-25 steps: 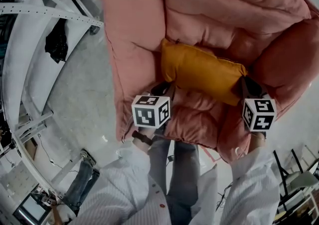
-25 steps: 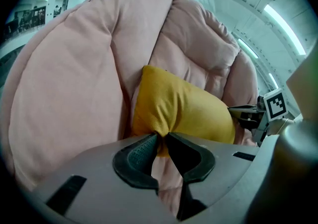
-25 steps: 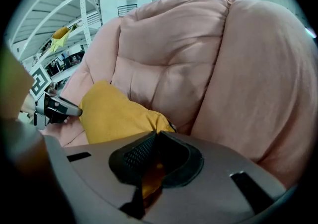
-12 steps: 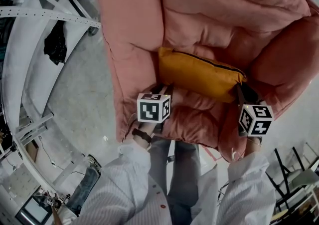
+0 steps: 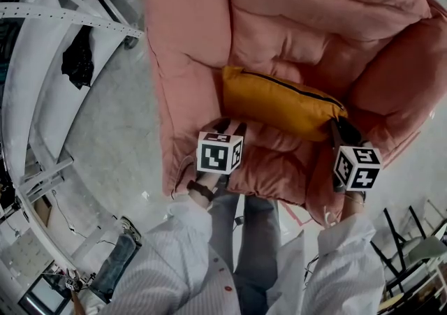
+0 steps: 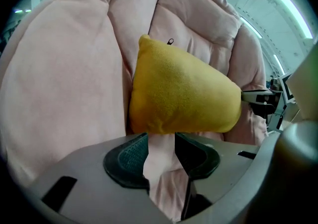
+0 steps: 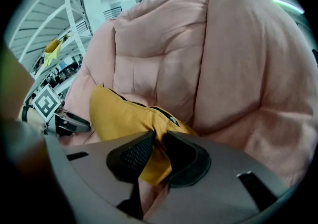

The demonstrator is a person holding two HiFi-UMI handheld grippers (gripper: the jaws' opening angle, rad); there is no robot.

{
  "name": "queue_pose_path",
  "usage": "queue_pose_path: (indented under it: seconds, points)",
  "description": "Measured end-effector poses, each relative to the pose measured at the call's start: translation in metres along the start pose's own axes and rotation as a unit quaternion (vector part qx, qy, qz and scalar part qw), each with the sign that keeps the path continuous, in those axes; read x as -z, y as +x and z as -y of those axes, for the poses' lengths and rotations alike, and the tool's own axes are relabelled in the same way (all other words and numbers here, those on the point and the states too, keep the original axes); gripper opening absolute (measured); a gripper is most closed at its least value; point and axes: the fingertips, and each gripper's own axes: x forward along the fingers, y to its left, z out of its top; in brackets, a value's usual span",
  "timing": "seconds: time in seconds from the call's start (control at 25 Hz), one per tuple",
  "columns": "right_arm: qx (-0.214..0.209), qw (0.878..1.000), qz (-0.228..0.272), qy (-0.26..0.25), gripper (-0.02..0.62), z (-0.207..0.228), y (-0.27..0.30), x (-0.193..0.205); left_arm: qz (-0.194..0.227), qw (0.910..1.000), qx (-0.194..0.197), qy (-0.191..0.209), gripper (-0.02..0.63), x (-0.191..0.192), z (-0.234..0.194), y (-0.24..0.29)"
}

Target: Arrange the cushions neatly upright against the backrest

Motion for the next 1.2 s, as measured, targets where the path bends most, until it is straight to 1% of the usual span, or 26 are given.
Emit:
queue_pose_path:
  seconds: [0.24,0.32,0.52,0.64,0.72,0.88,0.96,1.12,1.2]
  points:
    - [0.008,1.0,-0.004,-0.006,0.06,-0.005,-0.01,0.0,0.009,0.9998,0.011,0.014,0.161,0.003,0.007,-0.012]
    - [0.011,1.0,0.0,0.001,0.066,-0.008,-0.016,0.0,0.018,0.9997,0.013,0.014,0.161,0.001,0.009,-0.02]
    - [0.005,0.997,0.039,0.06,0.069,-0.016,-0.035,-0.014,0.038,0.9986,0.028,0.024,0.161,-0.011,0.017,-0.046]
    - [-0.001,0.992,0.067,0.103,0.068,-0.024,-0.059,-0.025,0.048,0.9975,0.043,0.031,0.161,-0.017,0.028,-0.072]
    - [-0.007,0.989,0.089,0.122,0.069,-0.033,-0.075,-0.036,0.063,0.9959,0.056,0.034,0.161,-0.028,0.037,-0.092]
    - [-0.024,0.983,0.13,0.131,0.067,-0.052,-0.114,-0.055,0.105,0.99,0.088,0.032,0.161,-0.05,0.067,-0.134]
    - [-0.031,0.979,0.148,0.136,0.067,-0.059,-0.142,-0.065,0.119,0.9868,0.103,0.04,0.161,-0.058,0.087,-0.157]
    - [-0.036,0.975,0.183,0.118,0.067,-0.073,-0.204,-0.114,0.137,0.9785,0.132,0.079,0.16,-0.095,0.122,-0.212]
    - [-0.036,0.974,0.198,0.101,0.067,-0.084,-0.234,-0.14,0.151,0.9724,0.156,0.086,0.144,-0.115,0.136,-0.246]
